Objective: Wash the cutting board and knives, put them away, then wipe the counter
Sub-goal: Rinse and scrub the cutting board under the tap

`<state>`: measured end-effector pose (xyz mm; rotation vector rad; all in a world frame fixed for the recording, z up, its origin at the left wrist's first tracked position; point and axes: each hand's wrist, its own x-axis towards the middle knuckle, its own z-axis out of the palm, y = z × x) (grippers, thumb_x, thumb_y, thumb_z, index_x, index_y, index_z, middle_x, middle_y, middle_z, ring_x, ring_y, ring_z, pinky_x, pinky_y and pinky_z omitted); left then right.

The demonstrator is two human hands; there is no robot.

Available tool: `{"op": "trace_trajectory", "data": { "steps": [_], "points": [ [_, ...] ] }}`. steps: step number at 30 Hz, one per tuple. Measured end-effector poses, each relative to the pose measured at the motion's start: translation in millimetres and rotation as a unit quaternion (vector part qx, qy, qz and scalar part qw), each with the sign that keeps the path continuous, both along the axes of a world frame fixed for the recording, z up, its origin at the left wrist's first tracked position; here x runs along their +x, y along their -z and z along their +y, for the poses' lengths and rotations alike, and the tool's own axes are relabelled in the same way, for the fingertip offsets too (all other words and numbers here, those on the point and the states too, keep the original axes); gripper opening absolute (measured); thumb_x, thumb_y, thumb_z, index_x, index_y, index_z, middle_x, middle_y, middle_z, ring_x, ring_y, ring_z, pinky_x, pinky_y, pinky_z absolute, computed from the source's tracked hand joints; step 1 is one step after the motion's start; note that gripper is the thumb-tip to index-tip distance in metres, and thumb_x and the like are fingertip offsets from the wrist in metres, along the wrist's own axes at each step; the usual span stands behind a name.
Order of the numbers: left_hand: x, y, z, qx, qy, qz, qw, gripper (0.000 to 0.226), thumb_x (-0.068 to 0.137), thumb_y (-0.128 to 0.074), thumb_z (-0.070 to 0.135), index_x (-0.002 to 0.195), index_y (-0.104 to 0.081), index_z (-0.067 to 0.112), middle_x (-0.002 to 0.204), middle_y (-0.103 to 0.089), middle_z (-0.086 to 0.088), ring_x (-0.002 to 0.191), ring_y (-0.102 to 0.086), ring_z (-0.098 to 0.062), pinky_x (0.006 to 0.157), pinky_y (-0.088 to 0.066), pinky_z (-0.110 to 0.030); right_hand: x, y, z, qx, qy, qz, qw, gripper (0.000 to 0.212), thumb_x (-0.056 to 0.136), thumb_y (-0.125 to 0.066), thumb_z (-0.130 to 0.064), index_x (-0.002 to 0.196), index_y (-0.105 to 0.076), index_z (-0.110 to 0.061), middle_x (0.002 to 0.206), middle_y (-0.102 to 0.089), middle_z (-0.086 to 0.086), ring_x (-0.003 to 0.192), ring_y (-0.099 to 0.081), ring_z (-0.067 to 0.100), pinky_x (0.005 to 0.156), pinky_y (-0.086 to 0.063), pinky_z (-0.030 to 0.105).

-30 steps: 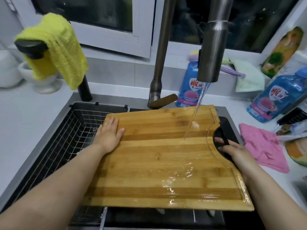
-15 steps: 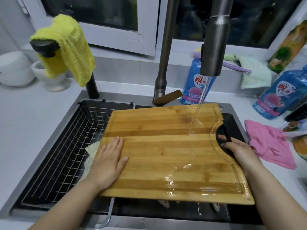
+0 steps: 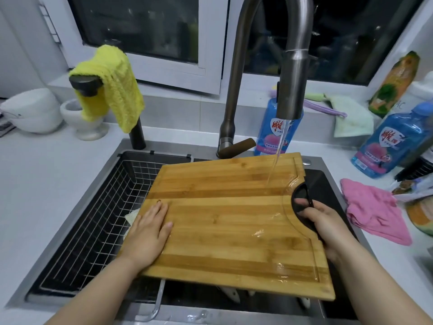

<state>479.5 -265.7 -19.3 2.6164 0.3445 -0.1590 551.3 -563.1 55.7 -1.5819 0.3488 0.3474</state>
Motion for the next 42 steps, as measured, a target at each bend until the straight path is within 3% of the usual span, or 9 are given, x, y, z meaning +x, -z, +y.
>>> {"op": "trace_trajectory", "data": {
  "steps": [7, 13, 17, 19, 24, 29, 36, 39, 42],
  "points": [
    [1, -42, -41, -0.095, 0.045, 0.016, 0.994, 0.051, 0.096, -0.037, 0.035, 0.144, -0.02, 0.028, 0.154, -0.008, 0.01, 0.142, -0.009, -0.015, 0.116, -0.01, -0.035, -22, -11, 27, 0.003, -0.032, -0.025, 0.999, 0.019, 0.087, -0.049, 0.002, 0.09, -0.057, -0.015, 0.076, -0.061, 0.008, 0.069, -0.057, 0.022, 0.06, -0.046, 0.031],
    [11, -106, -75, -0.202, 0.054, -0.049, 0.977, 0.041, 0.094, -0.041, 0.034, 0.133, -0.043, 0.022, 0.141, -0.04, 0.005, 0.127, -0.038, -0.012, 0.103, -0.03, -0.025, -42, -18, 70, -0.047, -0.101, -0.101, 0.989, 0.013, 0.088, -0.053, -0.007, 0.085, -0.05, -0.019, 0.076, -0.054, -0.002, 0.067, -0.051, 0.008, 0.049, -0.039, 0.016],
    [16, -150, -84, -0.281, 0.008, 0.001, 0.96, 0.049, 0.093, -0.035, 0.047, 0.131, -0.045, 0.018, 0.122, -0.053, -0.001, 0.114, -0.049, -0.019, 0.097, -0.044, -0.037, -46, -25, 93, -0.088, -0.124, -0.154, 0.976, 0.005, 0.085, -0.054, -0.012, 0.082, -0.05, -0.013, 0.074, -0.053, -0.001, 0.069, -0.051, 0.012, 0.053, -0.037, 0.021],
    [20, -166, -84, -0.265, -0.001, 0.044, 0.963, 0.054, 0.091, -0.032, 0.053, 0.131, -0.043, 0.018, 0.11, -0.055, -0.004, 0.107, -0.051, -0.024, 0.089, -0.046, -0.038, -49, -32, 104, -0.093, -0.141, -0.161, 0.972, 0.006, 0.084, -0.055, -0.018, 0.083, -0.049, -0.015, 0.079, -0.056, 0.001, 0.076, -0.057, 0.017, 0.059, -0.045, 0.026],
    [31, -192, -66, -0.219, -0.041, 0.101, 0.97, 0.076, 0.083, -0.037, 0.065, 0.137, -0.036, 0.012, 0.131, -0.049, -0.014, 0.117, -0.049, -0.029, 0.095, -0.045, -0.048, -48, -52, 133, -0.108, -0.21, -0.198, 0.951, 0.034, 0.081, -0.053, -0.031, 0.108, -0.052, -0.011, 0.089, -0.061, 0.002, 0.083, -0.062, 0.02, 0.066, -0.051, 0.032],
    [41, -220, -46, -0.091, -0.036, 0.109, 0.989, 0.049, 0.082, -0.054, 0.054, 0.105, -0.053, 0.011, 0.087, -0.056, 0.0, 0.08, -0.056, -0.019, 0.06, -0.05, -0.03, -50, -76, 168, -0.142, -0.257, -0.23, 0.928, 0.065, 0.083, -0.047, -0.052, 0.137, -0.028, -0.02, 0.118, -0.056, 0.002, 0.104, -0.058, 0.024, 0.088, -0.05, 0.043],
    [47, -240, 20, 0.042, -0.012, 0.015, 0.999, 0.02, 0.087, -0.05, 0.023, 0.069, -0.05, 0.012, 0.068, -0.053, -0.004, 0.061, -0.052, -0.016, 0.049, -0.042, -0.025, -44, -91, 213, -0.048, -0.336, -0.26, 0.904, 0.044, 0.095, -0.039, -0.042, 0.135, -0.037, -0.024, 0.125, -0.049, -0.006, 0.118, -0.047, 0.011, 0.087, -0.038, 0.022],
    [37, -245, 63, 0.009, -0.023, -0.028, 0.999, 0.018, 0.086, -0.05, 0.02, 0.081, -0.06, 0.005, 0.074, -0.056, -0.008, 0.062, -0.053, -0.018, 0.055, -0.05, -0.028, -26, -78, 230, -0.003, -0.24, -0.24, 0.941, 0.038, 0.097, -0.039, -0.032, 0.133, -0.041, -0.019, 0.116, -0.046, -0.009, 0.115, -0.046, 0.007, 0.084, -0.035, 0.015],
    [18, -249, 102, -0.062, -0.016, -0.049, 0.997, 0.022, 0.087, -0.05, 0.015, 0.095, -0.064, 0.001, 0.085, -0.062, -0.013, 0.069, -0.058, -0.02, 0.053, -0.056, -0.027, -2, -57, 248, -0.036, -0.191, -0.196, 0.961, 0.044, 0.097, -0.038, -0.035, 0.139, -0.033, -0.02, 0.14, -0.041, 0.0, 0.126, -0.04, 0.014, 0.094, -0.032, 0.025]
  ]
}}
